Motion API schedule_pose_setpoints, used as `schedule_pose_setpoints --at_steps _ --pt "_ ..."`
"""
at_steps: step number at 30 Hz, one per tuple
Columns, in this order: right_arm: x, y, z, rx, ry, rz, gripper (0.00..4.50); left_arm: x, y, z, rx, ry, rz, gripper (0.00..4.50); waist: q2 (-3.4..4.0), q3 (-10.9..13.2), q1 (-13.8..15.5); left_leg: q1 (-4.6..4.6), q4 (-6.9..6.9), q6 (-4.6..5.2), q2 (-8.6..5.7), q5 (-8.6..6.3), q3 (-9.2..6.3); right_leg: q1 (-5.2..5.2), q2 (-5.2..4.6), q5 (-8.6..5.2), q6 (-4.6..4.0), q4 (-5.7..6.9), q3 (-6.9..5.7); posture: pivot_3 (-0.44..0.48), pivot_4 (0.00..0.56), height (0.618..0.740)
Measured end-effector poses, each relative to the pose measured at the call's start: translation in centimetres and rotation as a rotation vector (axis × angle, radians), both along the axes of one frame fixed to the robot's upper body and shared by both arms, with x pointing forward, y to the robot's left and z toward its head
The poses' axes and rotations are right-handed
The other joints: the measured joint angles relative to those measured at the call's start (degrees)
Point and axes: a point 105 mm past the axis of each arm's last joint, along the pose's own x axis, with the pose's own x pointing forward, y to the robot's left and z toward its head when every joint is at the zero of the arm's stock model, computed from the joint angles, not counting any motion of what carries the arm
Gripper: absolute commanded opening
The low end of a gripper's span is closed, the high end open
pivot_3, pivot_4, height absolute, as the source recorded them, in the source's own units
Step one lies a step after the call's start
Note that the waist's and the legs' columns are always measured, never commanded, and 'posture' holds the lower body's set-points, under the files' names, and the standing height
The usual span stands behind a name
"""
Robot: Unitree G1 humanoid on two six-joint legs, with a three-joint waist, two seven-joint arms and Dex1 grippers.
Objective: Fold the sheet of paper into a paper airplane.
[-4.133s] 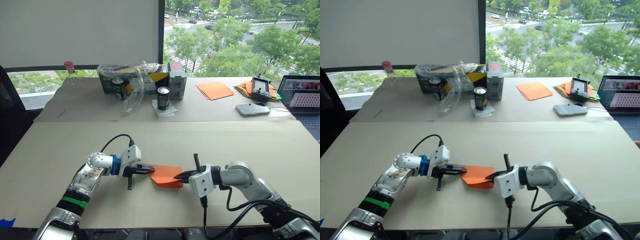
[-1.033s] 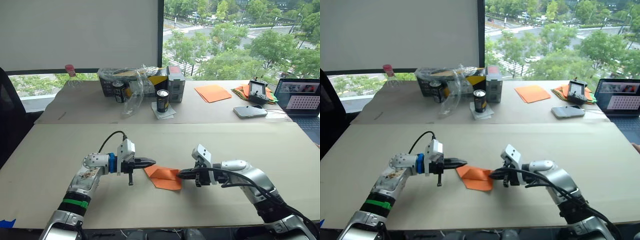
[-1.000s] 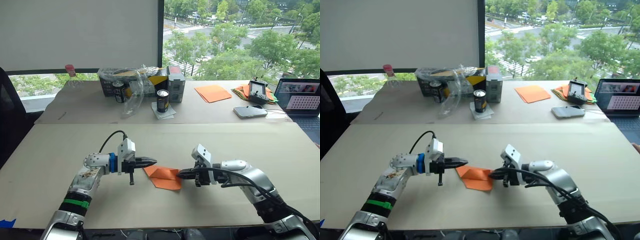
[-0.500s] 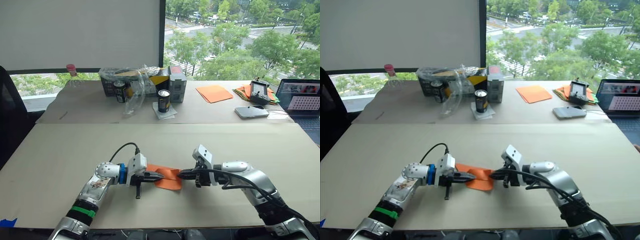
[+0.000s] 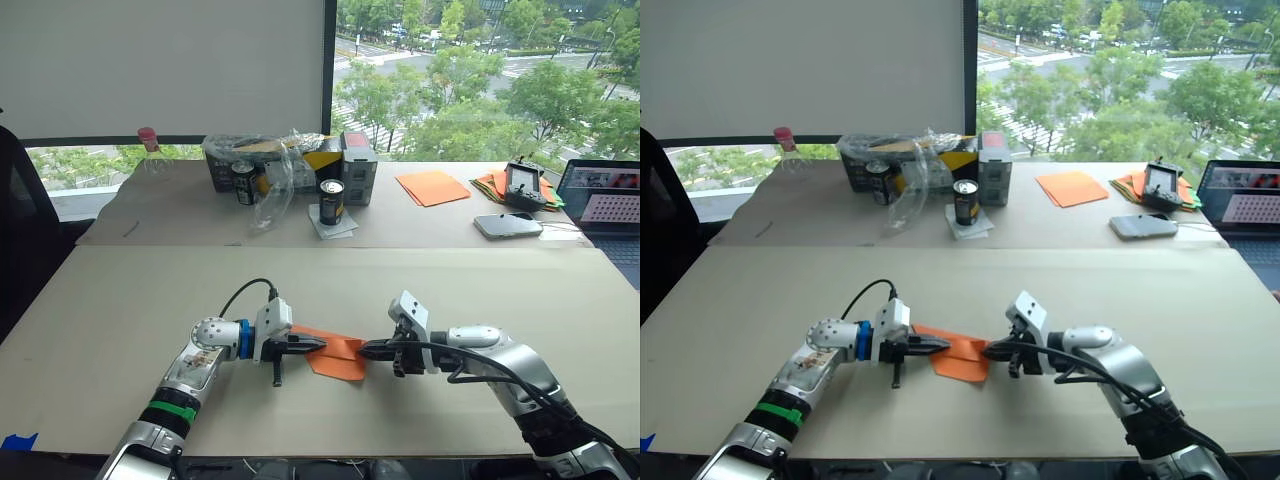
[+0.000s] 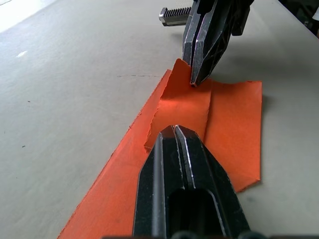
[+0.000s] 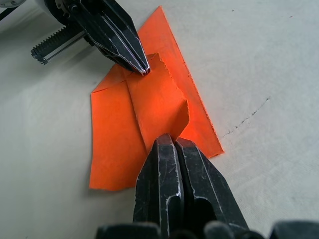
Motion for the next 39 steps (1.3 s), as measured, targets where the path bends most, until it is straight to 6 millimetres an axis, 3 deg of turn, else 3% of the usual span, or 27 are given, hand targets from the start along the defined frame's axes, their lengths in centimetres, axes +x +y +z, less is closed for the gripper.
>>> schedule_pose_setpoints --at_steps 2,7,11,15,16,18,21,23,28,39 --pt "0.0 -0.1 0.0 -0.006 -0.008 0.004 0.04 0.0 0.0 0.0 0.003 -0.003 -0.005 0.00 0.00 0.00 0.03 0.00 0.00 0.01 -0.01 -0.01 0.00 0.01 -0.01 0.00 0.00 -0.01 0.00 0.000 0.150 0.670" --pt "0.0 -0.6 0.4 0.001 -0.005 -0.015 1.53 -0.2 -0.1 0.0 0.007 -0.013 -0.017 0.00 0.01 -0.01 0.11 -0.04 0.01 0.04 -0.03 -0.02 0.01 -0.01 -0.02 0.00 0.02 -0.04 0.01 0.000 0.150 0.670" --pt "0.8 -2.6 1.5 -0.025 -0.059 -0.089 2.90 -0.1 -0.1 -0.1 0.007 -0.014 -0.017 0.00 0.03 0.00 0.18 -0.07 -0.01 0.04 -0.03 -0.02 0.01 -0.05 -0.02 0.00 0.03 -0.04 0.01 0.000 0.150 0.670" --pt "1.2 -2.2 3.6 -0.006 -0.181 -0.076 2.90 -0.1 -0.1 -0.1 0.008 -0.011 -0.020 0.00 0.11 -0.01 0.17 -0.06 -0.04 0.04 -0.02 -0.02 0.01 -0.05 -0.02 0.00 0.03 -0.04 0.01 0.000 0.150 0.670" --pt "1.0 -1.5 4.5 0.008 -0.233 -0.051 2.29 -0.1 -0.2 -0.1 0.004 -0.014 -0.023 0.00 0.11 -0.01 0.26 -0.07 -0.03 0.04 -0.02 -0.02 0.00 -0.03 -0.02 -0.01 0.04 -0.04 0.00 0.000 0.150 0.670" --pt "0.5 0.0 5.3 0.032 -0.292 -0.014 1.67 -0.1 -0.3 -0.1 0.004 -0.017 -0.030 0.00 0.12 -0.02 0.37 -0.07 -0.03 0.04 -0.02 -0.02 0.00 -0.04 -0.02 -0.01 0.04 -0.05 0.01 0.000 0.150 0.670" --pt "-0.3 1.7 4.4 0.017 -0.314 0.029 0.66 -0.1 -0.4 -0.1 0.003 -0.016 -0.035 0.00 0.12 -0.02 0.54 -0.08 -0.02 0.04 -0.04 -0.02 0.00 -0.04 -0.03 -0.01 0.05 -0.06 0.00 0.000 0.150 0.670" --pt "-0.8 2.3 2.9 -0.036 -0.321 0.049 0.04 -0.1 -0.4 -0.1 0.002 -0.014 -0.034 0.00 0.12 -0.02 0.55 -0.08 -0.03 0.05 -0.05 -0.03 0.00 -0.05 -0.02 -0.01 0.05 -0.08 0.00 0.000 0.150 0.670" --pt "-1.2 3.4 0.2 -0.071 -0.301 0.064 0.04 -0.3 -0.2 -0.1 0.002 -0.002 -0.025 0.00 0.13 -0.01 0.43 -0.07 -0.04 0.05 -0.05 -0.03 0.01 -0.06 -0.01 -0.01 0.05 -0.07 0.02 0.000 0.150 0.670" --pt "-0.5 3.5 -0.1 -0.105 -0.381 0.061 0.04 -0.2 -0.2 0.0 -0.016 0.029 -0.001 0.00 0.15 -0.02 0.27 -0.02 -0.07 0.06 -0.05 -0.04 0.01 -0.02 0.00 -0.02 0.06 -0.07 0.02 0.000 0.150 0.670"
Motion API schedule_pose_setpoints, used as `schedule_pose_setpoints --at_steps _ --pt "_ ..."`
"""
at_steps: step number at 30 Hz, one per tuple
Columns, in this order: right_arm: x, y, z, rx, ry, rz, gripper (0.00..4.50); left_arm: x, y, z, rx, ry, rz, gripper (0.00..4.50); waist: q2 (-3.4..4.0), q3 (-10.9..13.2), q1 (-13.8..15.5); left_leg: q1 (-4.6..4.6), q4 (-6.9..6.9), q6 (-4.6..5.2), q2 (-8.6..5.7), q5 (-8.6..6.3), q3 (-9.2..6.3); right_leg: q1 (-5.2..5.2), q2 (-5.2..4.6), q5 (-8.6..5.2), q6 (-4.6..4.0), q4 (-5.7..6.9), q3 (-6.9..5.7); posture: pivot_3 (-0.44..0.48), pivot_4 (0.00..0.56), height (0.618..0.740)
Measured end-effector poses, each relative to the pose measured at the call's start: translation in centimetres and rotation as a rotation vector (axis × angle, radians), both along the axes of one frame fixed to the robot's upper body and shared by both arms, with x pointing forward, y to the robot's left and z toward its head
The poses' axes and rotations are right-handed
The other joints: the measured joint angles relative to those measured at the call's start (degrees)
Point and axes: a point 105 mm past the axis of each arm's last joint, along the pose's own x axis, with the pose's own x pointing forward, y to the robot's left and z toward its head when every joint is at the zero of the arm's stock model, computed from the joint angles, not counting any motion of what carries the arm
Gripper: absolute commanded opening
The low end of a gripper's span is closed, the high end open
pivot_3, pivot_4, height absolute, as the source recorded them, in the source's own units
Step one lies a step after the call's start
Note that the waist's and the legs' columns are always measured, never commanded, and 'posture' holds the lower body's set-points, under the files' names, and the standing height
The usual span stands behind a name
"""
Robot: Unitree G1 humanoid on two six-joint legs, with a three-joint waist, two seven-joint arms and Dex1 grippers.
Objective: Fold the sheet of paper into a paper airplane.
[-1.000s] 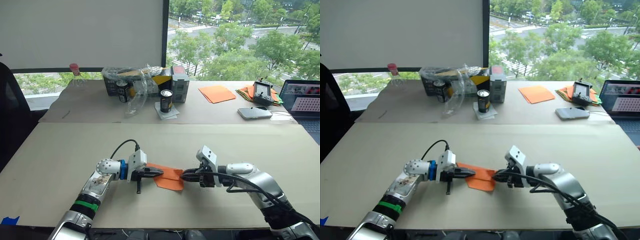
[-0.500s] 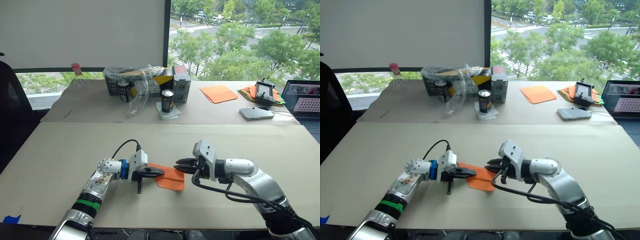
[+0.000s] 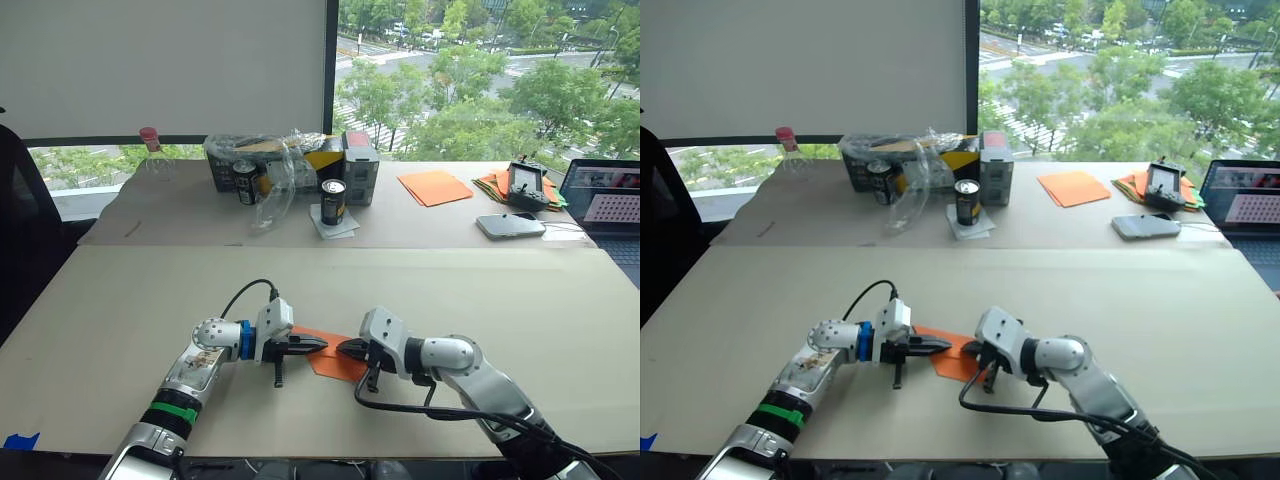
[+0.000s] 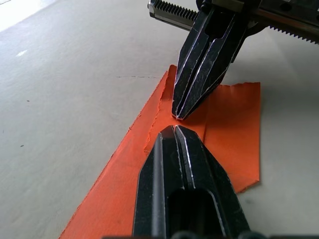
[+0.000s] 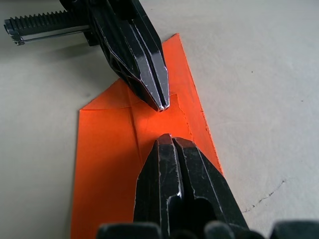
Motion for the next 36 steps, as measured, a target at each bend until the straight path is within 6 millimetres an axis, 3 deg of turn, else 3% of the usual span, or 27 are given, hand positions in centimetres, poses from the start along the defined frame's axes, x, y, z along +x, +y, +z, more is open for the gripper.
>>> schedule_pose_setpoints --at_steps 8,16,21,27,32,36 --pt "-1.7 -2.3 -0.7 -0.026 0.017 -0.042 0.04 0.1 -0.3 0.0 -0.003 -0.004 -0.009 0.00 0.04 -0.06 0.53 0.02 0.00 0.01 -0.01 -0.01 0.00 0.07 -0.02 -0.02 0.03 -0.04 0.00 0.000 0.150 0.670" --pt "-2.1 -5.0 -0.6 -0.054 0.014 -0.106 0.04 0.2 -0.9 -0.1 -0.021 -0.003 -0.010 0.00 0.11 -0.13 1.26 0.07 0.02 0.09 -0.02 -0.05 -0.01 0.28 -0.03 0.02 0.15 -0.25 -0.04 0.000 0.150 0.670" --pt "-2.1 -5.8 0.1 0.024 0.001 -0.159 0.04 0.2 -0.9 -0.1 -0.023 -0.004 -0.014 0.00 0.11 -0.12 1.23 0.05 0.03 0.12 -0.03 -0.07 -0.01 0.29 -0.03 0.05 0.19 -0.32 -0.01 0.000 0.150 0.670" --pt "-1.6 -4.3 2.4 0.162 -0.115 -0.174 0.04 0.1 -1.0 -0.2 -0.020 -0.003 -0.018 0.00 0.16 -0.13 1.11 0.04 0.00 0.12 -0.03 -0.06 0.00 0.23 -0.02 0.05 0.19 -0.31 0.01 0.000 0.150 0.670" --pt "-2.3 -1.4 0.9 0.159 -0.096 -0.095 0.04 0.0 -1.0 -0.3 -0.014 -0.002 -0.021 0.00 0.17 -0.13 1.09 0.05 0.00 0.12 -0.04 -0.06 0.00 0.21 -0.02 0.05 0.19 -0.31 0.00 0.000 0.150 0.670" --pt "-1.3 -0.5 -0.5 0.178 -0.076 -0.142 0.04 0.1 -0.9 -0.3 -0.014 -0.002 -0.016 0.00 0.19 -0.13 1.04 0.05 0.00 0.12 -0.06 -0.06 0.00 0.18 -0.01 0.06 0.18 -0.29 0.01 0.000 0.150 0.670"
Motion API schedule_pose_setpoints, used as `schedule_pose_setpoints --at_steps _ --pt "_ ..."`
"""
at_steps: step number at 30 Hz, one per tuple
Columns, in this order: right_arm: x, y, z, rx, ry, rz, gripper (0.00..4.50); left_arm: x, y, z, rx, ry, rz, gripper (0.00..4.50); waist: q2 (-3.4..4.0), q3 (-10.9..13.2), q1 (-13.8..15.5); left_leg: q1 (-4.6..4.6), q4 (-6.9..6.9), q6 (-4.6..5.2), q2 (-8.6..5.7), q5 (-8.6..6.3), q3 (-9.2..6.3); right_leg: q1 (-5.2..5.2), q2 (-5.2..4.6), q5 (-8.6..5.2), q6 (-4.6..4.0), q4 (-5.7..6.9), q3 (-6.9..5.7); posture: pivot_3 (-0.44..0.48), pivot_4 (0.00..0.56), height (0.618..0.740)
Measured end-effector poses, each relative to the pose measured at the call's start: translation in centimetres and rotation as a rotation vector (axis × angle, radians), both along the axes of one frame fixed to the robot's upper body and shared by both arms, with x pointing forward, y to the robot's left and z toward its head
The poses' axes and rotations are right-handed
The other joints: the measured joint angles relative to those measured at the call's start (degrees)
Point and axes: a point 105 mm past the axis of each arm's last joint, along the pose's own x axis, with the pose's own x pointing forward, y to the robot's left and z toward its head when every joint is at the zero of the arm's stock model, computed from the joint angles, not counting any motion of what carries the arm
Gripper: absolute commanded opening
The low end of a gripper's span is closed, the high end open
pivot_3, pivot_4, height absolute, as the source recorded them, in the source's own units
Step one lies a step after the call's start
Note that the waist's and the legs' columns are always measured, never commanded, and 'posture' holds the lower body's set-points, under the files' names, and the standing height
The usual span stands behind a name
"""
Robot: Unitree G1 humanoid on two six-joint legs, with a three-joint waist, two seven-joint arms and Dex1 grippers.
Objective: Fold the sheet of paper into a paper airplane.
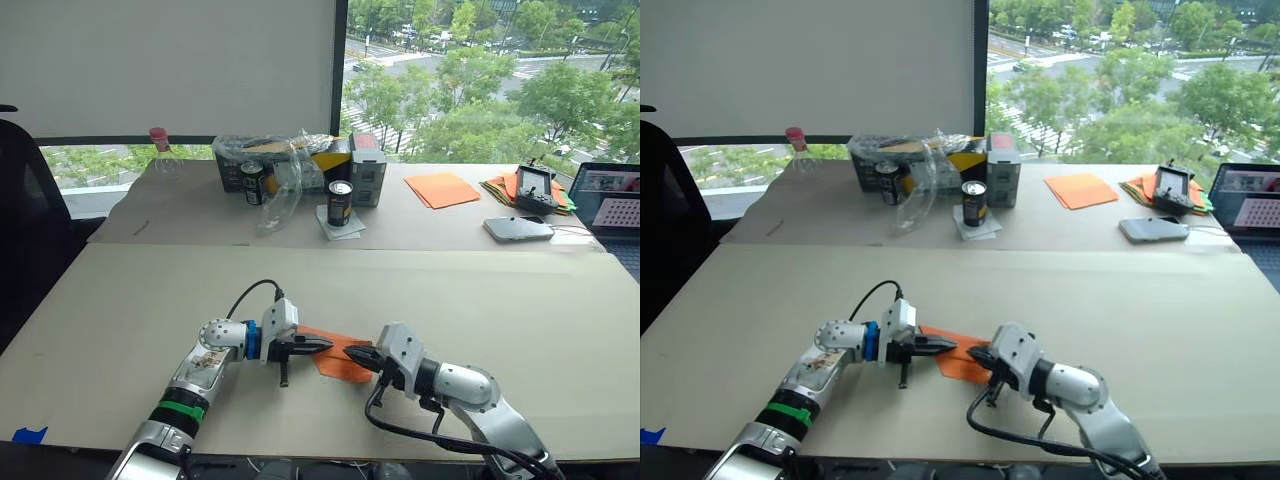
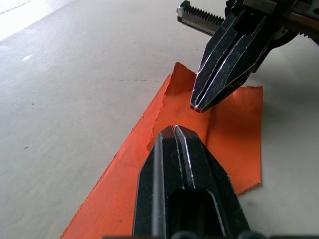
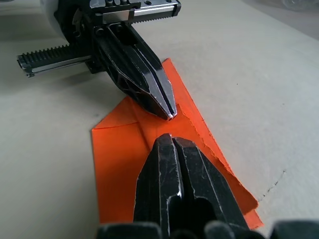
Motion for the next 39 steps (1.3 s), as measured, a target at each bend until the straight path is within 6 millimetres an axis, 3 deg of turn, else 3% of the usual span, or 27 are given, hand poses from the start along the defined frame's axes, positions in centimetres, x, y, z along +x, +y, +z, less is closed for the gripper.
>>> schedule_pose_setpoints --at_steps 9,18,28,34,39 --pt "-0.4 0.6 -0.8 -0.034 -0.011 0.047 0.04 -0.1 0.1 -0.2 0.013 0.006 -0.019 0.00 0.01 -0.04 -0.12 0.24 -0.15 0.00 0.00 0.00 0.00 0.06 0.01 -0.01 0.02 -0.03 0.01 0.000 0.150 0.670" --pt "-0.6 0.2 -1.3 -0.053 -0.010 0.034 0.04 0.4 -0.1 -0.3 0.020 0.014 -0.040 0.00 0.04 -0.07 0.14 1.03 -0.53 0.02 0.03 -0.01 -0.09 0.92 0.01 -0.29 0.48 -0.55 -0.13 0.000 0.150 0.670" --pt "-3.4 -3.5 -2.2 -0.033 -0.002 -0.109 0.04 0.6 -1.1 -0.6 0.020 -0.002 -0.069 0.00 0.03 -0.35 1.62 1.07 -0.54 0.18 -0.04 -0.10 -0.14 1.14 -0.02 -0.36 0.61 -0.81 -0.07 0.000 0.150 0.670" --pt "-3.3 -5.5 -2.2 -0.001 0.019 -0.197 0.04 0.6 -1.2 -0.7 0.026 -0.006 -0.081 0.00 0.03 -0.34 1.60 1.42 -0.60 0.25 -0.02 -0.15 -0.16 1.70 -0.02 -0.42 0.72 -0.96 -0.08 0.000 0.150 0.670" --pt "-2.2 -7.2 0.0 0.121 -0.022 -0.261 0.04 0.6 -1.0 -0.6 0.030 -0.013 -0.084 0.00 0.22 -0.27 1.31 1.24 -0.60 0.26 -0.03 -0.14 -0.13 1.60 -0.01 -0.40 0.72 -0.96 0.00 0.000 0.150 0.670"
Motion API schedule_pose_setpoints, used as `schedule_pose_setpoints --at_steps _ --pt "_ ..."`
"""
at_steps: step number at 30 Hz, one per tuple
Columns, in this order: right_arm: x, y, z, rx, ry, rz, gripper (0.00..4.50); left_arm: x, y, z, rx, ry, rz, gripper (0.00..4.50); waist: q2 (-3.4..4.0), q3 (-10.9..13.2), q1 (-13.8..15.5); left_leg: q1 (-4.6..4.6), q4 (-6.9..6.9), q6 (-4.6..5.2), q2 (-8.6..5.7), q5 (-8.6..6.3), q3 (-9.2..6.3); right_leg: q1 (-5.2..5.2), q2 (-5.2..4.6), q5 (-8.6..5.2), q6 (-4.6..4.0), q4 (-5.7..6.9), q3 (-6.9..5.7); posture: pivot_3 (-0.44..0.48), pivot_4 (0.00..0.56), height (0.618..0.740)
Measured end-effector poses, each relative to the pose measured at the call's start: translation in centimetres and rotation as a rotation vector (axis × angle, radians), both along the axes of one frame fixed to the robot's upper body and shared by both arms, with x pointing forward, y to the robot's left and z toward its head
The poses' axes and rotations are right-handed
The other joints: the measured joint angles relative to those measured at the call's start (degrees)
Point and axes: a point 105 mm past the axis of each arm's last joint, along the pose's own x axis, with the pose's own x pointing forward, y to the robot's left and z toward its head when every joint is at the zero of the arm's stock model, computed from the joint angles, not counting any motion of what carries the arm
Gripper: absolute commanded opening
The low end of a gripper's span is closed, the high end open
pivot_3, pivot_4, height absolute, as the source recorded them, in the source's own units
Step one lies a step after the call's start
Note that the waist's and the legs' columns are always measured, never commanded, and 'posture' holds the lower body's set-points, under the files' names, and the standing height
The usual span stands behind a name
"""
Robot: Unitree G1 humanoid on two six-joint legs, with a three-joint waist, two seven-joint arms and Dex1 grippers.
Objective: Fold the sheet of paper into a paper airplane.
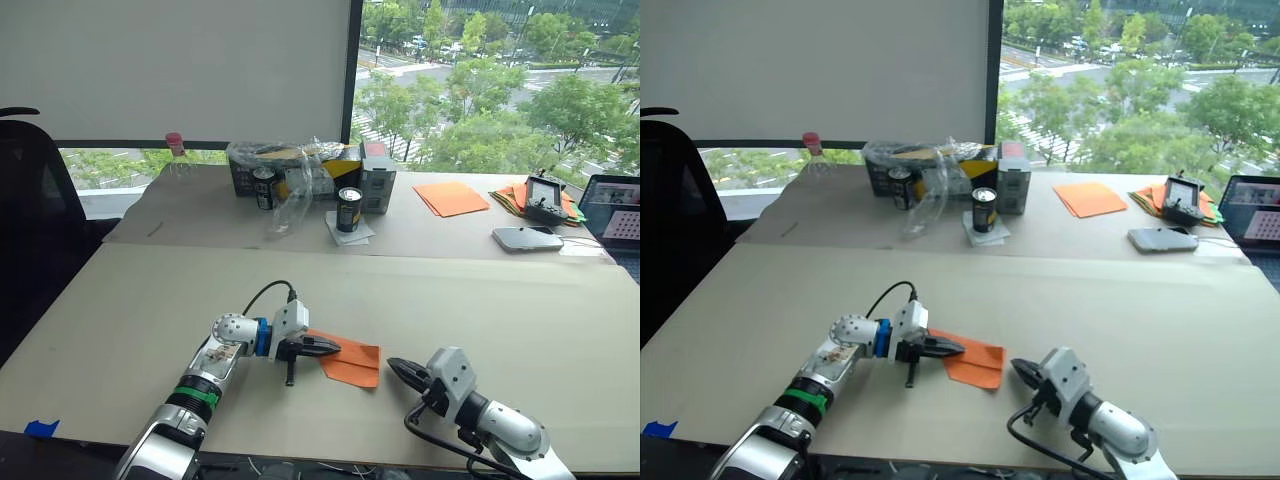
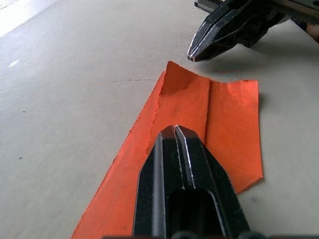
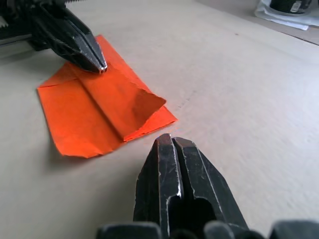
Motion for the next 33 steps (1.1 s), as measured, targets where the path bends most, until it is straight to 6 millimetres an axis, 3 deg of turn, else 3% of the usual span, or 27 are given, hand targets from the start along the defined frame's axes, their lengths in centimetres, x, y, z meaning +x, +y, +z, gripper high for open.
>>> schedule_pose_setpoints --at_steps 4,8,12,19,24,30,33 --pt "0.7 2.2 2.3 0.000 -0.083 0.101 0.04 -0.1 0.1 0.0 0.002 -0.003 0.006 0.00 0.16 0.02 -0.48 0.02 -0.09 0.00 0.03 0.00 -0.02 -0.02 0.02 -0.01 0.01 0.01 -0.03 0.000 0.150 0.670" --pt "0.7 3.9 0.9 -0.037 -0.015 0.161 0.04 -0.3 0.1 0.1 -0.003 -0.008 0.015 0.00 0.16 0.02 -0.44 -0.09 -0.10 0.05 -0.04 -0.03 -0.03 -0.10 -0.01 0.01 -0.05 -0.05 -0.02 0.000 0.150 0.670" --pt "1.2 4.4 -0.9 -0.063 0.075 0.163 0.04 -0.7 0.3 0.3 0.005 -0.010 0.038 0.00 0.16 0.02 -1.18 -0.41 -0.09 0.06 -0.07 -0.04 0.01 -0.51 -0.02 0.20 -0.35 -0.03 0.07 0.000 0.150 0.670" --pt "1.5 5.3 -1.4 -0.102 0.105 0.183 0.04 -3.0 -0.7 0.1 0.008 0.020 0.044 0.00 0.07 0.03 -1.97 -0.30 -0.17 0.05 0.02 -0.04 0.00 -0.53 0.04 0.17 -0.30 -0.02 0.06 0.000 0.150 0.670" --pt "1.8 5.5 -1.5 -0.104 0.114 0.186 0.04 -3.1 -0.7 0.0 0.026 0.023 0.090 0.00 0.07 0.03 -2.17 -0.13 -0.18 0.05 0.09 -0.04 -0.01 -0.44 0.12 0.03 -0.06 -0.02 0.06 0.000 0.150 0.670" --pt "1.9 6.0 -1.6 -0.109 0.117 0.208 0.04 -3.1 0.1 -0.2 0.041 0.014 0.133 0.00 0.07 0.02 -2.84 0.07 -0.26 0.05 0.16 -0.04 -0.01 -0.21 0.15 0.01 -0.06 -0.02 0.07 0.000 0.150 0.670" --pt "2.0 6.0 -1.5 -0.110 0.117 0.215 0.04 -2.9 1.5 0.0 0.033 0.025 0.188 0.00 0.07 0.03 -2.94 0.07 -0.30 0.04 0.19 -0.04 -0.02 -0.25 0.18 0.01 -0.06 -0.02 0.07 0.000 0.150 0.670"
